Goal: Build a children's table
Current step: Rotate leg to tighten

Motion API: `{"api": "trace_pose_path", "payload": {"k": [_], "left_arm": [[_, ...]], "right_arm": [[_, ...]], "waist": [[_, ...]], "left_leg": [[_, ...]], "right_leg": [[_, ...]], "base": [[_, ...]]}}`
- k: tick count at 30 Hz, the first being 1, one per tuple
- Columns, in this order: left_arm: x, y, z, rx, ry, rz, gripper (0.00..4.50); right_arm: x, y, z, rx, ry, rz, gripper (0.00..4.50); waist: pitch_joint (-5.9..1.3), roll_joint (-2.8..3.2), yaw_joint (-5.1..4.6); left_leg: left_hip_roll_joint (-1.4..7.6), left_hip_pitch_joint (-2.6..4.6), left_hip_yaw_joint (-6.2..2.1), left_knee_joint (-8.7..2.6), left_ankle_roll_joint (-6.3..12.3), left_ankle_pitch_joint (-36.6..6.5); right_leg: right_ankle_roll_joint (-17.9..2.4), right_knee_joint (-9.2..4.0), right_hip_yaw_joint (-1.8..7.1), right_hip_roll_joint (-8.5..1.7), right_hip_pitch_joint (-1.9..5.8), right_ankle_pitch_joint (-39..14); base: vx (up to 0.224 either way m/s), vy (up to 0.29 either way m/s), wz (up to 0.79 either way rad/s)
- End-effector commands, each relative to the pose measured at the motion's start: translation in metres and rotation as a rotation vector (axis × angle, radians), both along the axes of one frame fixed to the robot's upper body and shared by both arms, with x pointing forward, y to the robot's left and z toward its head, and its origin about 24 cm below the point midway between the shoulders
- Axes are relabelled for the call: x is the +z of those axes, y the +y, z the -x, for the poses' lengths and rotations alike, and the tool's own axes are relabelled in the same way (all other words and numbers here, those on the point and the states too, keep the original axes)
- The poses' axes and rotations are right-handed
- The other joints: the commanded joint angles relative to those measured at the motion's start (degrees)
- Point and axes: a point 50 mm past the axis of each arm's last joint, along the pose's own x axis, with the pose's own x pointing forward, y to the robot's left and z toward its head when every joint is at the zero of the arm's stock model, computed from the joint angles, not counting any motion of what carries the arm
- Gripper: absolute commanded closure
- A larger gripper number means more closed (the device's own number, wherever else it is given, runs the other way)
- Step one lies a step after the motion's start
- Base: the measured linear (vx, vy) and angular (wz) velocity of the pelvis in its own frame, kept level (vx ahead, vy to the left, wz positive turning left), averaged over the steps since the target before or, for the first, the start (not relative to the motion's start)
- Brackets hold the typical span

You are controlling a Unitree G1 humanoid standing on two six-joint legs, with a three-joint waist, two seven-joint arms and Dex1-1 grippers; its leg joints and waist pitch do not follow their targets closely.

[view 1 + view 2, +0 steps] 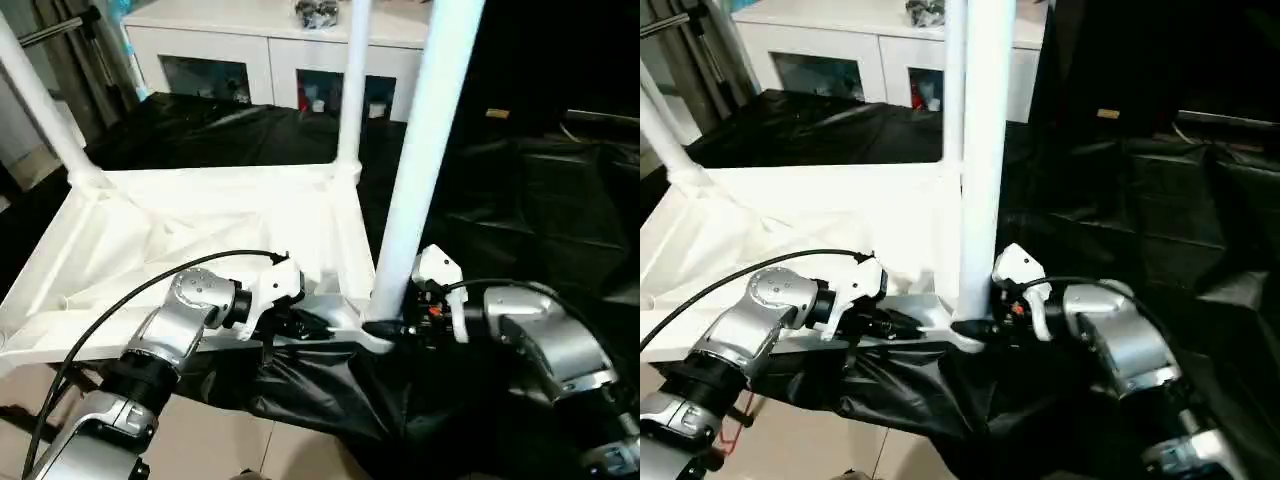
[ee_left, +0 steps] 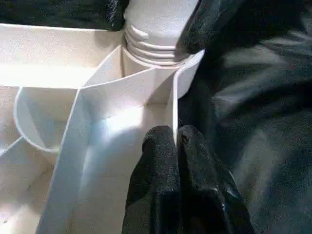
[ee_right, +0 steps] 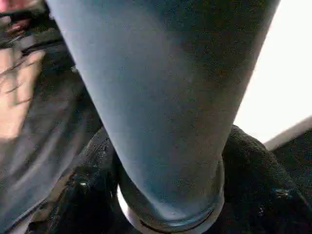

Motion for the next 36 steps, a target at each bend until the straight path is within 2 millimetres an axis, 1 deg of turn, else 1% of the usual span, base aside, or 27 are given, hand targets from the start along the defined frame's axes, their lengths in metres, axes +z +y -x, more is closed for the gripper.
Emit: {"api": "trace_pose_path", "payload": {"k": [1, 2, 3, 4, 5, 6, 8, 10, 11, 12, 13, 14, 15, 17, 20, 21, 22, 23, 24, 25, 26, 27, 28, 29, 30, 33, 36], "left_arm": [[-0.001, -0.02, -0.009, 0.082, -0.039, 0.005, 4.5], [-0.001, -0.023, -0.01, 0.099, -0.038, 0.007, 4.5], [-0.001, -0.028, -0.014, 0.142, -0.044, 0.007, 4.5], [-0.002, -0.033, -0.017, 0.184, -0.052, 0.002, 4.5], [-0.002, -0.038, -0.02, 0.212, -0.057, 0.0, 4.5], [-0.002, -0.047, -0.027, 0.305, -0.061, -0.016, 4.5], [-0.002, -0.053, -0.031, 0.359, -0.058, -0.025, 4.5], [-0.001, -0.061, -0.031, 0.366, -0.05, -0.008, 4.5], [0.001, -0.068, -0.031, 0.366, -0.049, 0.007, 4.5], [0.002, -0.072, -0.03, 0.355, -0.053, 0.018, 4.5], [0.003, -0.076, -0.03, 0.335, -0.06, 0.029, 4.5], [0.004, -0.077, -0.029, 0.317, -0.061, 0.036, 4.5], [0.004, -0.078, -0.028, 0.307, -0.06, 0.039, 4.5], [0.004, -0.077, -0.027, 0.286, -0.057, 0.041, 4.5], [0.003, -0.07, -0.021, 0.202, -0.034, 0.044, 4.5], [0.003, -0.068, -0.019, 0.185, -0.029, 0.046, 4.5], [0.003, -0.066, -0.018, 0.17, -0.026, 0.048, 4.5], [0.003, -0.064, -0.016, 0.144, -0.021, 0.054, 4.5], [0.003, -0.06, -0.014, 0.115, -0.018, 0.059, 4.5], [0.003, -0.057, -0.012, 0.089, -0.019, 0.064, 4.5], [0.003, -0.057, -0.012, 0.089, -0.019, 0.064, 4.5], [0.004, -0.049, -0.008, 0.037, -0.021, 0.069, 4.5], [0.004, -0.045, -0.007, 0.02, -0.022, 0.069, 4.5], [0.004, -0.045, -0.007, 0.02, -0.022, 0.069, 4.5], [0.004, -0.041, -0.005, -0.002, -0.019, 0.063, 4.5], [0.005, -0.027, 0.0, -0.081, -0.002, 0.046, 4.5], [0.007, -0.021, 0.004, -0.117, 0.017, 0.043, 4.5]], "right_arm": [[-0.018, 0.021, -0.001, -0.068, 0.033, 0.026, 1.87], [-0.02, 0.022, -0.003, -0.104, 0.032, 0.028, 1.87], [-0.024, 0.025, -0.007, -0.176, 0.039, 0.027, 1.88], [-0.027, 0.028, -0.011, -0.234, 0.049, 0.026, 1.88], [-0.03, 0.031, -0.013, -0.277, 0.057, 0.021, 1.88], [-0.031, 0.04, -0.018, -0.342, 0.067, 0.017, 1.88], [-0.032, 0.047, -0.02, -0.375, 0.077, 0.021, 1.88], [-0.032, 0.054, -0.023, -0.386, 0.055, 0.037, 1.88], [-0.03, 0.058, -0.025, -0.397, 0.032, 0.047, 1.88], [-0.029, 0.061, -0.027, -0.406, 0.019, 0.043, 1.88], [-0.026, 0.062, -0.03, -0.425, 0.028, 0.01, 1.53], [-0.024, 0.062, -0.031, -0.427, 0.042, -0.018, 1.32], [-0.023, 0.062, -0.031, -0.423, 0.05, -0.034, 1.32], [-0.02, 0.062, -0.031, -0.408, 0.071, -0.069, 0.99], [-0.015, 0.054, -0.027, -0.299, 0.047, -0.06, 0.82], [-0.015, 0.051, -0.025, -0.266, 0.043, -0.054, 0.82], [-0.014, 0.05, -0.023, -0.23, 0.04, -0.048, 0.68], [-0.012, 0.046, -0.02, -0.189, 0.036, -0.052, 0.68], [-0.01, 0.041, -0.018, -0.147, 0.029, -0.054, 0.68], [-0.008, 0.037, -0.016, -0.117, 0.025, -0.055, 0.68], [-0.008, 0.037, -0.016, -0.117, 0.025, -0.055, 0.68], [-0.004, 0.027, -0.011, -0.034, 0.021, -0.042, 0.68], [-0.002, 0.023, -0.009, -0.004, 0.021, -0.036, 0.68], [-0.002, 0.023, -0.009, -0.004, 0.021, -0.036, 0.68], [-0.001, 0.019, -0.005, 0.044, 0.023, -0.03, 0.68], [0.002, 0.008, 0.005, 0.17, 0.05, -0.01, 0.68], [0.004, 0.006, 0.01, 0.226, 0.068, -0.006, 0.68]], "waist": [[-2.18, -0.66, -0.61], [-2.27, -0.77, -0.77], [-2.3, -1.06, -0.85], [-2.15, -0.76, -1.18], [-2.14, -0.8, -1.66], [-2.18, -0.77, -1.71], [-2.26, -0.77, -1.82], [-2.32, -0.79, -1.71], [-2.33, -0.63, -1.92], [-2.45, -0.62, -1.96], [-2.62, -0.63, -1.86], [-2.59, -0.39, -1.82], [-2.63, -0.47, -1.78], [-2.72, -0.34, -1.65], [-2.86, -0.46, -1.48], [-2.82, -0.6, -1.33], [-2.98, -0.63, -1.25], [-3.13, -0.75, -1.1], [-3.22, -0.71, -1.01], [-3.3, -0.76, -0.87], [-3.48, -0.71, -0.81], [-3.49, -0.72, -0.78], [-3.68, -0.84, -0.49], [-3.58, -0.62, -0.25], [-3.55, -0.63, -0.24], [-3.47, -0.63, 0.53], [-3.26, -0.48, 0.4]], "left_leg": [[3.14, 0.96, -1.86, -4.38, -0.46, -18.3], [3.15, 1.11, -2.24, -4.51, -1.11, -19.7], [3.21, 1.19, -2.26, -4.51, -1.18, -19.8], [3.24, 1.29, -2.43, -4.6, -1.6, -20.9], [3.14, 1.32, -2.54, -4.67, -1.98, -22.0], [3.13, 1.42, -2.61, -4.67, -2.15, -22.4], [3.15, 1.7, -2.65, -4.68, -2.48, -23.1], [3.06, 1.74, -2.53, -4.65, -1.87, -23.0], [3.16, 1.01, -2.66, -5.02, -1.6, -21.8], [3.16, 0.91, -2.69, -5.07, -1.59, -21.5], [3.15, 1.08, -2.54, -5.01, -1.27, -21.1], [3.17, 1.22, -2.42, -4.97, -1.07, -21.0], [3.15, 1.09, -2.38, -4.99, -0.84, -20.7], [3.27, 1.11, -2.21, -4.97, -0.43, -19.6], [3.24, 0.88, -2.09, -4.86, 0.37, -18.1], [3.25, 0.79, -2.04, -4.84, 0.93, -17.4], [3.25, 0.68, -1.89, -4.64, 1.65, -15.9], [3.26, 0.48, -1.89, -4.52, 2.36, -13.7], [3.27, 0.5, -1.75, -4.38, 2.79, -12.6], [3.26, 0.51, -1.67, -4.21, 3.64, -11.0], [3.28, 0.26, -1.6, -4.1, 4.6, -9.0], [3.31, 0.23, -1.62, -4.1, 4.92, -8.2], [3.34, 0.18, -1.54, -3.83, 5.89, -6.7], [3.5, 0.22, -1.38, -3.8, 6.74, -5.9], [3.48, 0.17, -1.34, -3.8, 6.9, -5.8], [3.73, 0.33, -1.42, -3.9, 6.54, -7.2], [3.91, 0.45, -1.45, -4.17, 5.36, -9.3]], "right_leg": [[-10.7, -5.91, 2.81, -4.48, 1.27, -24.2], [-9.0, -6.21, 2.76, -4.66, 1.39, -28.1], [-8.5, -6.38, 2.86, -4.74, 1.26, -28.9], [-8.2, -6.46, 2.82, -4.72, 0.97, -29.9], [-7.6, -6.54, 2.71, -4.57, 0.85, -31.0], [-7.3, -6.72, 2.7, -4.62, 0.81, -31.4], [-7.3, -6.84, 2.69, -4.59, 0.67, -30.8], [-7.3, -7.1, 2.69, -4.6, 0.73, -29.8], [-7.7, -6.76, 2.64, -4.53, 1.17, -26.9], [-7.9, -6.67, 2.6, -4.56, 1.35, -26.0], [-8.2, -6.65, 2.79, -4.6, 1.25, -24.4], [-8.8, -6.62, 2.92, -4.53, 1.15, -22.9], [-9.1, -6.53, 2.95, -4.53, 1.33, -22.0], [-10.3, -6.22, 3.05, -4.48, 1.39, -18.7], [-10.9, -5.99, 3.09, -4.63, 1.76, -17.0], [-10.9, -6.01, 3.03, -4.54, 1.96, -16.6], [-11.2, -5.8, 3.16, -4.69, 2.03, -15.1], [-11.6, -5.55, 3.07, -4.68, 2.34, -13.0], [-12.0, -5.4, 3.12, -4.68, 2.28, -11.5], [-12.8, -5.18, 3.1, -4.64, 2.36, -9.1], [-13.6, -4.8, 3.05, -4.61, 2.6, -6.0], [-13.9, -4.64, 2.99, -4.57, 2.6, -4.8], [-14.6, -4.26, 2.82, -4.45, 2.89, -2.1], [-15.1, -4.09, 2.82, -4.36, 2.6, -0.6], [-15.3, -4.04, 2.75, -4.31, 2.57, -0.6], [-15.1, -4.18, 2.62, -4.41, 2.67, -3.0], [-14.7, -4.44, 2.64, -4.31, 2.29, -6.3]], "base": [[0.0, 0.0, 0.0], [0.0, 0.0, 0.0], [0.0, 0.0, 0.0], [0.0, 0.0, 0.0], [0.0, 0.0, 0.0], [0.0, 0.0, 0.0], [0.0, 0.0, 0.0], [0.0, 0.0, 0.0], [0.0, 0.0, 0.0], [0.0, 0.0, 0.0], [0.0, 0.0, 0.0], [0.0, 0.0, 0.0], [0.0, 0.0, 0.0], [0.0, 0.0, 0.0], [0.0, 0.0, 0.0], [0.0, 0.0, 0.0], [0.0, 0.0, 0.0], [0.0, 0.0, 0.0], [0.0, 0.0, 0.0], [0.0, 0.0, 0.0], [0.0, 0.0, 0.0], [0.0, 0.0, 0.0], [0.0, 0.0, 0.0], [0.0, 0.0, 0.0], [0.0, 0.0, 0.0], [0.0, 0.0, 0.0], [0.0, 0.0, 0.0]]}}
